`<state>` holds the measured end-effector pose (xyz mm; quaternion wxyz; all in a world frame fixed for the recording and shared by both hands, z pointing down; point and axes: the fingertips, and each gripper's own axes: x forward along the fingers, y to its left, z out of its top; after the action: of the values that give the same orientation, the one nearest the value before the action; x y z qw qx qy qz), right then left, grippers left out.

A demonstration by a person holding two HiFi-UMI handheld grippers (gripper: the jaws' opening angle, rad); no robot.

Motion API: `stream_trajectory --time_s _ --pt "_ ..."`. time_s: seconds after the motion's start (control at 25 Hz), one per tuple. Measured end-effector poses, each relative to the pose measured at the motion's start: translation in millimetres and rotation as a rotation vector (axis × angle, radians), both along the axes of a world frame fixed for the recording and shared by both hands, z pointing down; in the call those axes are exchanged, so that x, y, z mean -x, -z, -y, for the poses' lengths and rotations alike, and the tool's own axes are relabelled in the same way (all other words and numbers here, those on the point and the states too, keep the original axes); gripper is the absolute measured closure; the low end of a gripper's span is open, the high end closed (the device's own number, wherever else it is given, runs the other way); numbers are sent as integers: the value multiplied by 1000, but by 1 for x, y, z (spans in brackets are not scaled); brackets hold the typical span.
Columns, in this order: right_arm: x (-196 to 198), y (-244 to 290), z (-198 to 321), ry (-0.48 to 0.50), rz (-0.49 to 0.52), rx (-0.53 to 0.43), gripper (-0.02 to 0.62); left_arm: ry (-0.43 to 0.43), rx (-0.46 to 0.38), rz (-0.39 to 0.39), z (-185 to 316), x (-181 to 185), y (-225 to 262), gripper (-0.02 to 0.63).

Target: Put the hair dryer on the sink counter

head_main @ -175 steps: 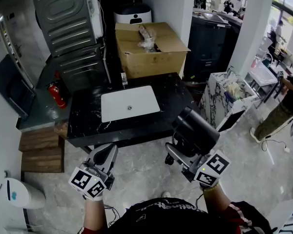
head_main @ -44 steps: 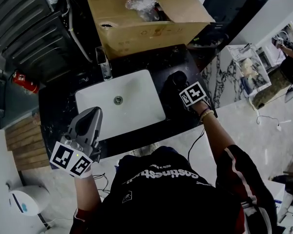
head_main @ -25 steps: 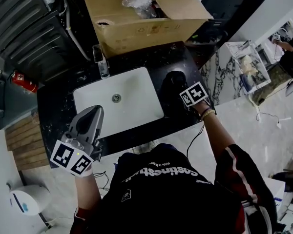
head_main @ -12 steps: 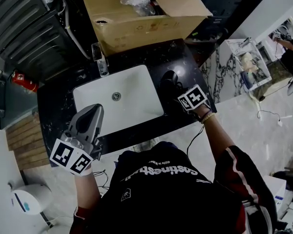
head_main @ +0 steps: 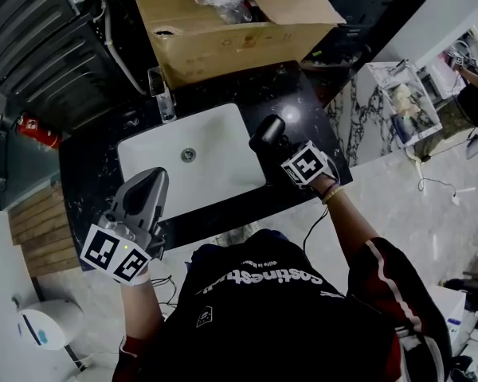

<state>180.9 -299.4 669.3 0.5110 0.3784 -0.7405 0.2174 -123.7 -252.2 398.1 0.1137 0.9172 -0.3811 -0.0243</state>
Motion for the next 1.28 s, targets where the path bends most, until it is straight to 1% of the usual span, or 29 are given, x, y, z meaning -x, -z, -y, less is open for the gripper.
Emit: stream_trajectory --time_s 0.12,0.2,0.36,0.6,0.72,0.8,0.88,0.96,1.04,1.12,1.28 --pt "6 -3 -3 40 -53 -10 364 0 0 1 1 -1 1 591" --pt "14 -3 -2 75 -64 -16 356 -3 -4 1 0 -1 3 592" --pt "9 -4 -4 67 -76 1 356 -3 -7 5 -1 0 5 591" --pt "6 8 -16 61 19 55 344 -3 -8 5 -1 2 3 592" --pt "1 21 -24 64 43 54 344 -2 -13 4 0 3 4 591" --pt "3 35 -28 62 80 38 344 5 -18 4 2 5 6 592" --pt "9 52 -29 41 133 4 344 14 -27 4 4 6 8 592" --pt "15 72 -25 21 178 -58 344 18 -37 4 6 6 11 592" --pt "29 101 -16 31 224 -153 345 21 -50 4 9 6 16 591" --pt "51 135 -7 63 283 -261 356 24 -63 6 12 6 22 592" --pt "99 197 5 123 422 -462 428 32 -89 13 16 4 32 592"
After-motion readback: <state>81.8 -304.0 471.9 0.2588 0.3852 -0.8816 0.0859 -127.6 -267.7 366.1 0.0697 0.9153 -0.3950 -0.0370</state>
